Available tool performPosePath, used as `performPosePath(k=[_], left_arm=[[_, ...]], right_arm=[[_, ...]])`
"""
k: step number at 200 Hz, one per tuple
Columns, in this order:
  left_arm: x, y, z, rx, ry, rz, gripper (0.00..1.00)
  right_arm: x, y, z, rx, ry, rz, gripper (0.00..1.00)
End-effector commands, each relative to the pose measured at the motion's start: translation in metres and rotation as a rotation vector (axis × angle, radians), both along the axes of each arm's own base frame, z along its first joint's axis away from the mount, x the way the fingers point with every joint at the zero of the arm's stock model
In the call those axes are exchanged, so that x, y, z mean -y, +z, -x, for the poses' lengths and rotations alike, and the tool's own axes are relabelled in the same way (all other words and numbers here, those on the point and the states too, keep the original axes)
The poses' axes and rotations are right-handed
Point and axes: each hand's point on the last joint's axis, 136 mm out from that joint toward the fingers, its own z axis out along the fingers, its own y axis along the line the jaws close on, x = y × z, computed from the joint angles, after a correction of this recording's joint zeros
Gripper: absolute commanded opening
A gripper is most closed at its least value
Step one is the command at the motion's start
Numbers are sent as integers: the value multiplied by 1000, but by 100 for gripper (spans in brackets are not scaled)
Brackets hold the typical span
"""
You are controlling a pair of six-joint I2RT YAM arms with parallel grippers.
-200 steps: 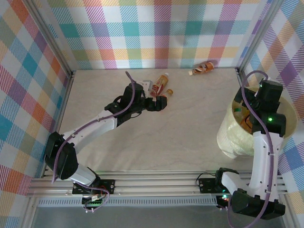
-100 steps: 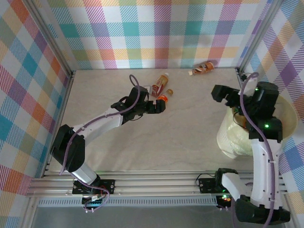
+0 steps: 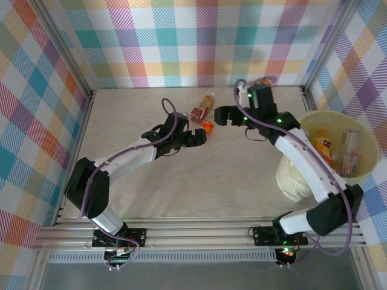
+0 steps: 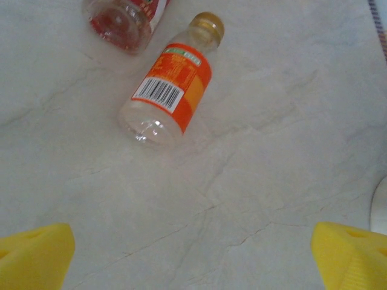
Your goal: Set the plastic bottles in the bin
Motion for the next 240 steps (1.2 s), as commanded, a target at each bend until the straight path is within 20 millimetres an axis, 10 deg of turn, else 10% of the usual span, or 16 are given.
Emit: performPosePath(k=[1, 150, 240], left_arm=[[3, 5, 0, 8, -44, 9, 100], [45, -86, -89, 34, -205, -149, 90], [51, -119, -102, -9, -169, -154, 62]], right_arm=[[0, 20, -19, 84, -98, 7, 100], [6, -3, 8, 59, -98, -43, 99], [15, 0, 24, 50, -107, -56, 100]])
